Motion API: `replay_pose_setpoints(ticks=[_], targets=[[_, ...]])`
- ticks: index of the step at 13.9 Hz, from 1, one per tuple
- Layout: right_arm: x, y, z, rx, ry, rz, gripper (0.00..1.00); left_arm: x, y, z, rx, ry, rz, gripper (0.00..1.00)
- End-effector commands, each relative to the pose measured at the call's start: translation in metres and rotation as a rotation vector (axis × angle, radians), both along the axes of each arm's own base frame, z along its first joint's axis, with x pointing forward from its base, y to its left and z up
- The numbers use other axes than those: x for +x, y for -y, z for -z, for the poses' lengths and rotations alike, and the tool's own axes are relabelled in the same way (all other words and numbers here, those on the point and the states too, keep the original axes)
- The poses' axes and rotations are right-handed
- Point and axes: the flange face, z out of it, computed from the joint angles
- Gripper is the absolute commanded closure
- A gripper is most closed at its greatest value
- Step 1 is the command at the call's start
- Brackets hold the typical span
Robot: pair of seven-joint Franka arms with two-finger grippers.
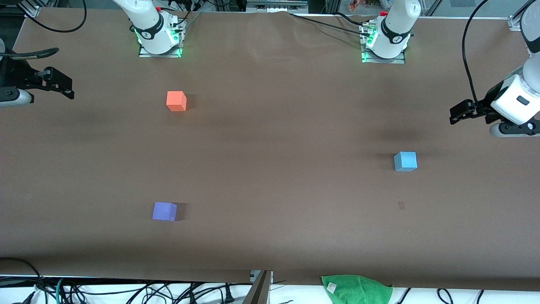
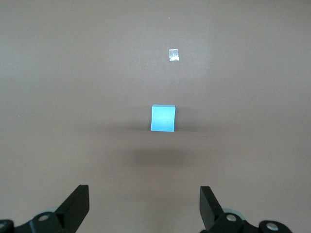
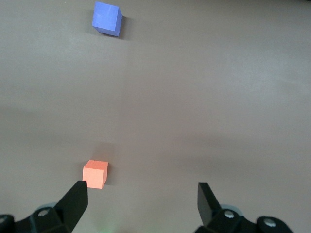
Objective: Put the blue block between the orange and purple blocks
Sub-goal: 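Move the left gripper toward the light-blue block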
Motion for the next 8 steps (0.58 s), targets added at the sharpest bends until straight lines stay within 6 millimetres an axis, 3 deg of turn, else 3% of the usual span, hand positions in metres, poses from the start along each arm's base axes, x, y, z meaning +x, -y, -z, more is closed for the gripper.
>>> replay_pose_setpoints(ticks=[1, 5, 8], targets=[[0.000, 0.000, -0.003, -0.008, 0.007, -0.010, 0.00, 0.000, -0.009, -0.003, -0.013, -0.009, 0.009, 0.00], [-0.001, 0.000, -0.002, -0.008, -0.001, -0.009, 0.00, 0.003, -0.007, 0.000, -0.021, -0.018, 0.013, 0.00], [0.000, -0.001, -0.003, -0.006, 0.004, -0.011, 0.00, 0.002, 0.008, 0.003, -0.021, -0.039, 0.022, 0.00]])
